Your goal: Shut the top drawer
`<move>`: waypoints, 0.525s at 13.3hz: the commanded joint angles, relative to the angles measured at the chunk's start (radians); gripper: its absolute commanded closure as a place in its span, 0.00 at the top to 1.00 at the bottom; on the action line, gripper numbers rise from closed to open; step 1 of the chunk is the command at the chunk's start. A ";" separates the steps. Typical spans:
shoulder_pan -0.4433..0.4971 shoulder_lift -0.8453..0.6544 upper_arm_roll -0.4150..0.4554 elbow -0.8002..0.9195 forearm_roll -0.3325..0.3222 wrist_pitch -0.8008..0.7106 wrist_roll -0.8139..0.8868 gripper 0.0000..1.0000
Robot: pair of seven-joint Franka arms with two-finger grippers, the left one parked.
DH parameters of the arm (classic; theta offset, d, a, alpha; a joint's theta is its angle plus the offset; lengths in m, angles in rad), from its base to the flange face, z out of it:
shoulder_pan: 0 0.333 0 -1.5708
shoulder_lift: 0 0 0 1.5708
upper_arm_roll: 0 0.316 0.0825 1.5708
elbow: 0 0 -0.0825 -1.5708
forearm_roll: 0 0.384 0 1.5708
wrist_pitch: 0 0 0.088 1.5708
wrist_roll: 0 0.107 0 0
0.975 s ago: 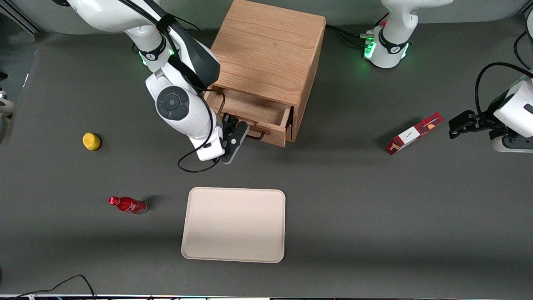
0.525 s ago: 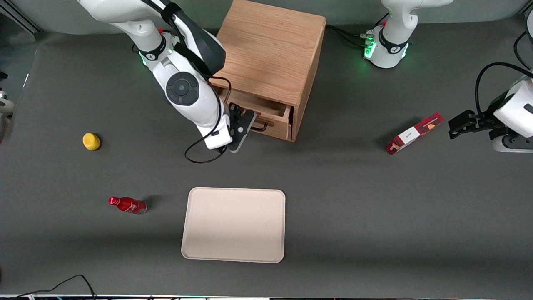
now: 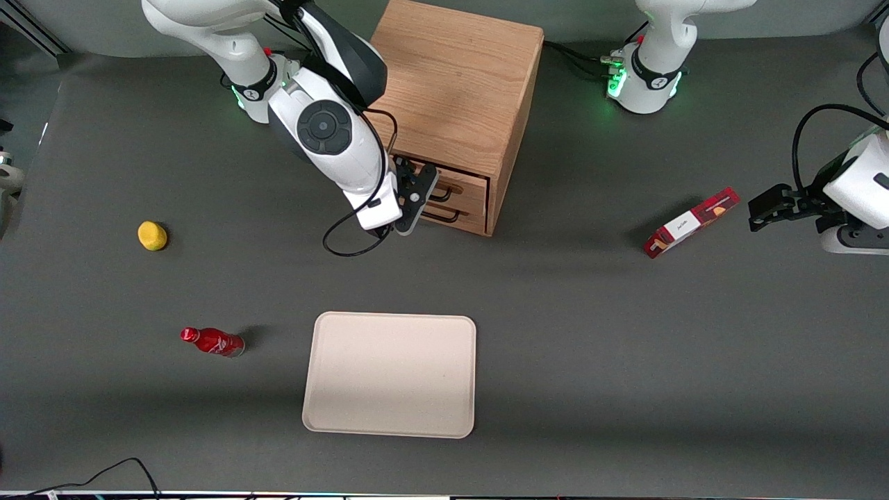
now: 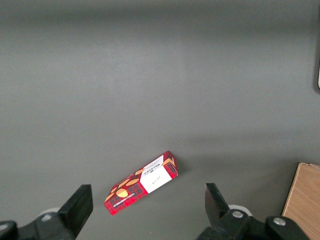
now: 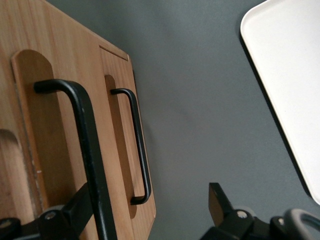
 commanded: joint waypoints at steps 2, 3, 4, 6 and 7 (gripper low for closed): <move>0.002 -0.043 0.013 -0.043 0.019 0.017 0.033 1.00; 0.001 -0.043 0.013 -0.041 0.037 0.016 0.033 1.00; -0.002 -0.049 0.011 -0.040 0.045 0.013 0.033 1.00; -0.011 -0.064 0.011 -0.034 0.060 -0.002 0.030 1.00; -0.017 -0.079 0.011 -0.032 0.085 -0.019 0.028 1.00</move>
